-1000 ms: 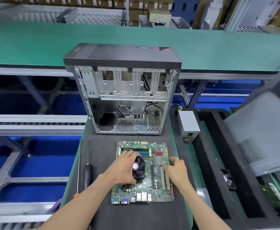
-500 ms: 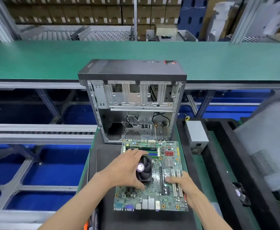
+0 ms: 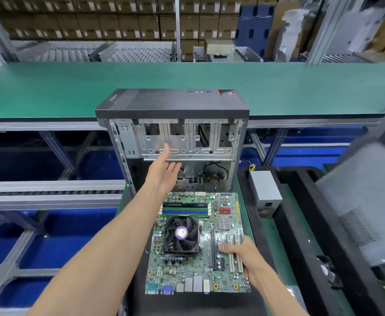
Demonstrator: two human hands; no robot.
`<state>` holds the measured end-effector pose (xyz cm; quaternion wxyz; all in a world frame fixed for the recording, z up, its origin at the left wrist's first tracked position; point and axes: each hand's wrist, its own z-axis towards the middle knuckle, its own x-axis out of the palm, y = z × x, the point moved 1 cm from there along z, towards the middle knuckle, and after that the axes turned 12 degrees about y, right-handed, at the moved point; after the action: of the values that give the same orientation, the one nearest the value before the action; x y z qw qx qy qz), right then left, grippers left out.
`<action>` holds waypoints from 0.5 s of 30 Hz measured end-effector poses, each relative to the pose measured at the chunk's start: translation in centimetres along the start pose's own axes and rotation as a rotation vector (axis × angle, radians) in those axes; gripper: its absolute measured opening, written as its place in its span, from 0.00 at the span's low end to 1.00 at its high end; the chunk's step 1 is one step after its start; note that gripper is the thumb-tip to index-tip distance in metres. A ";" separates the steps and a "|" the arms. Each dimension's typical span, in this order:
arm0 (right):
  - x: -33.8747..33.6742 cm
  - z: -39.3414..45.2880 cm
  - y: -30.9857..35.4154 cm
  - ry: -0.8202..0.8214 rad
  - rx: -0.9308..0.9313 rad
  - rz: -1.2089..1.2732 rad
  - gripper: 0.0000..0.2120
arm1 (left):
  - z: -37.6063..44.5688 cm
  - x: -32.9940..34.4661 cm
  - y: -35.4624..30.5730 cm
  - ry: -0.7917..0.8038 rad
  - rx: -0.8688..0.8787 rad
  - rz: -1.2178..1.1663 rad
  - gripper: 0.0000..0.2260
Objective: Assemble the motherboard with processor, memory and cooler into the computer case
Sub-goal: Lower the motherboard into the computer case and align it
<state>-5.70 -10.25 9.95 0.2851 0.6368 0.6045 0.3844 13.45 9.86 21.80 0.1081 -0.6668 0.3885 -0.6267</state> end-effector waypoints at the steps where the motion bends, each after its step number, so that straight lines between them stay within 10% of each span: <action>1: -0.1 0.3 0.1 -0.002 -0.003 0.003 0.67 | 0.5 0.0 0.1 0.009 0.014 -0.031 0.36; 6: -0.4 1.3 0.7 0.017 -0.007 0.011 0.67 | 2.5 -0.7 0.6 -0.003 0.044 -0.092 0.16; 15: 0.7 2.5 2.0 0.054 -0.027 0.047 0.53 | 3.1 -1.0 0.7 -0.030 0.037 -0.098 0.09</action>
<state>-2.49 -9.53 10.36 0.2681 0.6363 0.5916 0.4162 16.08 8.98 20.02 0.0954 -0.6922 0.3422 -0.6282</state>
